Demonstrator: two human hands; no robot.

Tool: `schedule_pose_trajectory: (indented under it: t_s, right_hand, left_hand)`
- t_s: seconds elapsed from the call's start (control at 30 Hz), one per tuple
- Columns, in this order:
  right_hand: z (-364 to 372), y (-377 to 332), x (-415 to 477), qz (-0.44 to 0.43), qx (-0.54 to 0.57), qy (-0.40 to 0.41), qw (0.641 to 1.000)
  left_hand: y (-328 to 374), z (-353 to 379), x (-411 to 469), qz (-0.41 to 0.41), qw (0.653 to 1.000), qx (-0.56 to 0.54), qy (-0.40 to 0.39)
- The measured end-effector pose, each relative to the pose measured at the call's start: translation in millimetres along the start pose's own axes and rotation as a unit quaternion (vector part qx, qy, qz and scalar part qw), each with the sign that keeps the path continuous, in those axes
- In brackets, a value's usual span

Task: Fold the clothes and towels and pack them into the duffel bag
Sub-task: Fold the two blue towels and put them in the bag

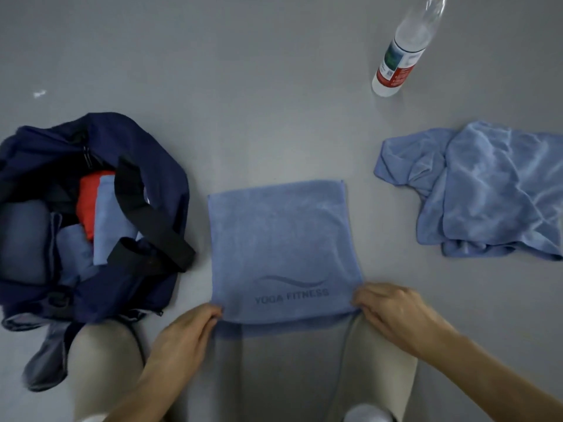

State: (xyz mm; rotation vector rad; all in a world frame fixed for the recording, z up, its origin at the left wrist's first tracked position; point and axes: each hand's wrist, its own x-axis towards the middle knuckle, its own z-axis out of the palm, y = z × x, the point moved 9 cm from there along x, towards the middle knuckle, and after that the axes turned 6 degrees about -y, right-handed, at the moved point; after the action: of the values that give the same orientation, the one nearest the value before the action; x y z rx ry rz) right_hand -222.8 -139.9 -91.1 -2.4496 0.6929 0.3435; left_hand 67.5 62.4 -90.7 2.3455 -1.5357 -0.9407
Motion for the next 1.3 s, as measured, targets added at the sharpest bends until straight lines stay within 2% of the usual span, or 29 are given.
schedule_pose_trajectory:
  t_s: [0.07,0.13,0.23,0.33,0.43,0.53,0.73,0.93,1.0,1.1,1.17,1.23,1.3]
  right_hand:
    - [7,-1,8,-0.003,-0.017,-0.021,1.0]
    - [-2,-4,20,-0.01,-0.033,-0.002,0.999]
    - [-29,-14,48,-0.014,-0.017,0.082,0.996]
    - [-34,-19,95,-0.026,-0.038,0.131,0.99]
    - [-24,-3,148,0.008,-0.104,0.072,0.992]
    - [-23,25,174,0.041,-0.152,0.022,0.987]
    - [-51,57,209,0.075,-0.169,0.019,0.983]
    - [-77,82,221,0.092,-0.167,0.012,0.982]
    - [-85,92,222,0.108,-0.162,0.001,0.981]
    - [-95,92,224,0.097,-0.16,-0.007,0.982]
    - [-103,89,226,0.09,-0.135,0.007,0.987]
    - [-116,91,225,0.077,-0.086,0.085,0.99]
    - [-130,99,222,0.106,-0.027,0.145,0.983]
  left_hand:
    - [11,-2,8,0.038,0.996,0.079,0.002]
    - [25,-9,21,0.065,0.989,0.134,0.025]
    - [44,-24,58,0.087,0.984,0.132,0.079]
    - [53,-19,119,0.071,0.987,0.122,0.074]
    - [47,0,173,0.012,0.992,0.129,0.008]
    - [39,10,203,-0.01,0.983,0.182,-0.008]
    - [44,-18,262,0.003,0.979,0.204,0.003]
    - [27,-51,287,0.001,0.978,0.209,-0.023]
    - [17,-66,287,0.012,0.977,0.213,-0.012]
    - [20,-93,283,0.07,0.973,0.21,0.058]
    - [19,-108,282,0.064,0.974,0.196,0.096]
    - [19,-118,284,0.042,0.977,0.18,0.108]
    - [17,-123,291,0.016,0.983,0.146,0.11]
